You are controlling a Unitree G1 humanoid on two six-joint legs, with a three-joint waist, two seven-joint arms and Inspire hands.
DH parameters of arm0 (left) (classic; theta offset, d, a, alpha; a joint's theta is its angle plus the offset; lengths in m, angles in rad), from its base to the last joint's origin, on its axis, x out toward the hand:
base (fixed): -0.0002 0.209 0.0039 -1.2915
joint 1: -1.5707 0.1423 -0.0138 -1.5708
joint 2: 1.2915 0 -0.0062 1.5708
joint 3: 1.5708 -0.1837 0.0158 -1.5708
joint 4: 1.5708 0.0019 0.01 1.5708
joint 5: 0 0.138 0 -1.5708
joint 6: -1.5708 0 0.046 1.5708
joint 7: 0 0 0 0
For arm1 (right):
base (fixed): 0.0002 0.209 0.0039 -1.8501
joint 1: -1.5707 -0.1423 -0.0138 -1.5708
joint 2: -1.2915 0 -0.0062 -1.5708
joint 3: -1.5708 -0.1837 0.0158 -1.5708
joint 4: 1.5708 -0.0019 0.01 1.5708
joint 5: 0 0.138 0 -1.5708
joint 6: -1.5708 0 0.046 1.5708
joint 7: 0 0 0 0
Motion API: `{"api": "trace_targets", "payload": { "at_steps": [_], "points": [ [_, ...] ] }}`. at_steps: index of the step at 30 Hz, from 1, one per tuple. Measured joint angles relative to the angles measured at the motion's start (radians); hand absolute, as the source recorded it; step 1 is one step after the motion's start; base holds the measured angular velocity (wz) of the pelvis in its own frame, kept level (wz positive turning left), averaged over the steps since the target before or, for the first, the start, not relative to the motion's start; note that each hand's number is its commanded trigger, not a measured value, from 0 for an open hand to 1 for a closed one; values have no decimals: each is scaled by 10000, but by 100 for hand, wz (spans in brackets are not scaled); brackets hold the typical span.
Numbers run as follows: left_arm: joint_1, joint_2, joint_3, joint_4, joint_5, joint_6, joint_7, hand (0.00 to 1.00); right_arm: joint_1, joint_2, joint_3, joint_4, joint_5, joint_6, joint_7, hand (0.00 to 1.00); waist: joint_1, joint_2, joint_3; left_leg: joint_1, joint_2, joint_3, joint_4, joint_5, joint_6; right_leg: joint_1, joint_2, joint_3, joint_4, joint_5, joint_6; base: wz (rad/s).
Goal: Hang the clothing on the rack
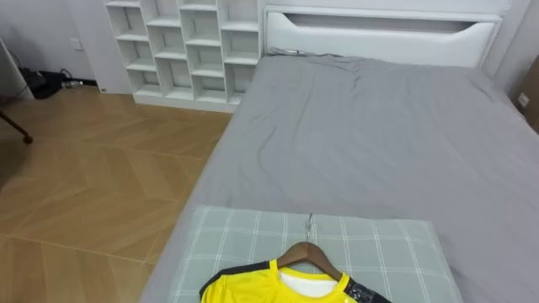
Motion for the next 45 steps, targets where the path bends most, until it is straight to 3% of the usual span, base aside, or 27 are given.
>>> {"api": "trace_targets", "payload": {
  "at_steps": [11, 21, 31, 45],
  "points": [
    [49, 65, 213, -375, 143, -159, 22, 0, 37, 6, -67, -32, 8, -121, -479, 0, -6, -221, -68, -28, -7, 30, 13, 3, -5, -100, 2, 43, 2, -2, 1, 0],
    [64, 65, 223, -357, 198, -212, 181, 0, 70, 8, -68, -33, 22, -116, -498, 0, -1, -162, -96, 6, -1, 42, 62, -4, -13, 31, 4, 56, 6, 2, 1, 0],
    [81, 46, 203, -73, 110, -208, 180, 0, 65, 7, -66, 53, 107, -124, -813, 0, 0, -112, -65, 172, 70, 64, 83, -45, -68, 185, 64, 60, 5, 19, -29, 0],
    [266, 3, 332, -69, -296, -181, 180, 0, 22, 8, -64, 351, 384, -114, -779, 0, 0, -220, -82, 167, 104, 125, 92, -50, -90, 205, 100, 43, -18, 11, -56, 0]
  ]
}}
